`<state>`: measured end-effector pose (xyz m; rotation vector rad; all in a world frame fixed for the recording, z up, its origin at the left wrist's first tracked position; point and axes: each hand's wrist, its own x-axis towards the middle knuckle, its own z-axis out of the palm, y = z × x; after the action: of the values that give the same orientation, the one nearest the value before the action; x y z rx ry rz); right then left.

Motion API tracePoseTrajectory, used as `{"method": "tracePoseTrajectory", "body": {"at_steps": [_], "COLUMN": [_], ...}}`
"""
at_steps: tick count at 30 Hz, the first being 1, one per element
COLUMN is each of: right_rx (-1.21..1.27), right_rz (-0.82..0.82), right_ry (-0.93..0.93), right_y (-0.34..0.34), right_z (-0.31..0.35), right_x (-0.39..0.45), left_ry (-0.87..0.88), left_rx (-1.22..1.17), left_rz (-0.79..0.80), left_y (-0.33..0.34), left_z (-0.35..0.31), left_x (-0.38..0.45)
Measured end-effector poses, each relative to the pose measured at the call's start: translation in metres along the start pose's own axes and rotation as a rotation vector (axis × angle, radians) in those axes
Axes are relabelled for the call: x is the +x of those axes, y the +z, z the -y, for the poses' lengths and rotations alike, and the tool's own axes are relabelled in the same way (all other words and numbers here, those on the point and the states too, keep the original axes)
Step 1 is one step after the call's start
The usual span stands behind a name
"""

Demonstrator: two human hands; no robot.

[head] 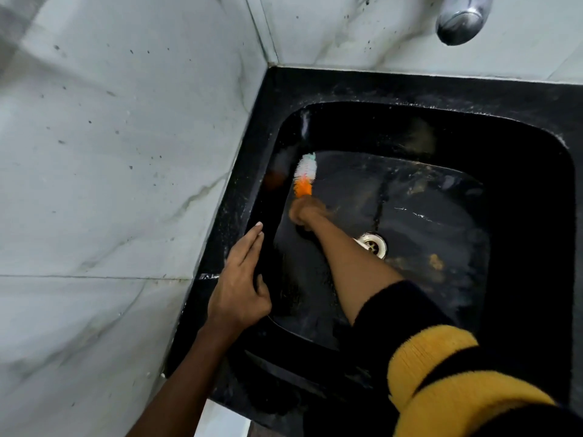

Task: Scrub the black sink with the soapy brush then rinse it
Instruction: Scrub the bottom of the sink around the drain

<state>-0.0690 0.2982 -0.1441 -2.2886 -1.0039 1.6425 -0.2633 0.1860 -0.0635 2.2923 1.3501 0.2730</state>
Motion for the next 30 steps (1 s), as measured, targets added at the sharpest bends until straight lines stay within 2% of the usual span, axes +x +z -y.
{"method": "tracePoseTrajectory", "body": {"at_steps": [3, 6, 8, 10, 12, 16, 20, 21, 23, 25, 27, 28, 30], "right_rx": [0.166, 0.259, 0.120, -0.068, -0.182, -0.223, -0.359, -0.408, -0.340, -0.141, -0.005, -0.006, -0.116], "right_rz": [-0.008, -0.226, -0.398, -0.482, -0.501, -0.512, -0.460, -0.471, -0.482, -0.562, -0.616, -0.626, -0.553], "right_ry": [-0.021, 0.110, 0.190, 0.181, 0.120, 0.127, -0.128, -0.143, 0.024, 0.256, 0.411, 0.430, 0.347], "right_y": [-0.002, -0.015, -0.020, -0.021, -0.023, -0.036, -0.008, -0.011, -0.038, -0.071, -0.089, -0.087, -0.062], "right_z": [-0.009, -0.037, -0.051, -0.056, -0.048, -0.039, -0.048, -0.053, -0.066, -0.098, -0.133, -0.144, -0.153], "right_x": [0.003, -0.011, -0.020, -0.022, -0.021, -0.012, -0.021, -0.019, -0.020, -0.027, -0.041, -0.048, -0.057], "left_ry": [-0.007, 0.004, 0.004, 0.004, 0.008, 0.001, 0.012, 0.012, 0.006, 0.007, 0.010, 0.012, 0.012], "left_rx": [-0.010, -0.030, -0.042, -0.046, -0.051, -0.058, -0.048, -0.047, -0.048, -0.045, -0.045, -0.038, -0.011], "left_rz": [-0.009, -0.018, -0.028, -0.025, -0.023, -0.018, -0.013, -0.013, -0.019, -0.015, -0.014, -0.014, -0.003], "left_y": [0.000, 0.001, 0.001, 0.000, -0.001, 0.000, 0.000, 0.001, 0.001, 0.001, 0.001, 0.001, 0.001], "left_z": [0.001, 0.000, 0.001, 0.001, 0.001, 0.001, 0.002, 0.002, 0.002, 0.001, 0.001, 0.000, 0.001], "left_x": [0.000, 0.000, 0.000, -0.001, -0.001, -0.001, 0.000, 0.000, 0.000, 0.000, 0.000, 0.001, 0.001]}}
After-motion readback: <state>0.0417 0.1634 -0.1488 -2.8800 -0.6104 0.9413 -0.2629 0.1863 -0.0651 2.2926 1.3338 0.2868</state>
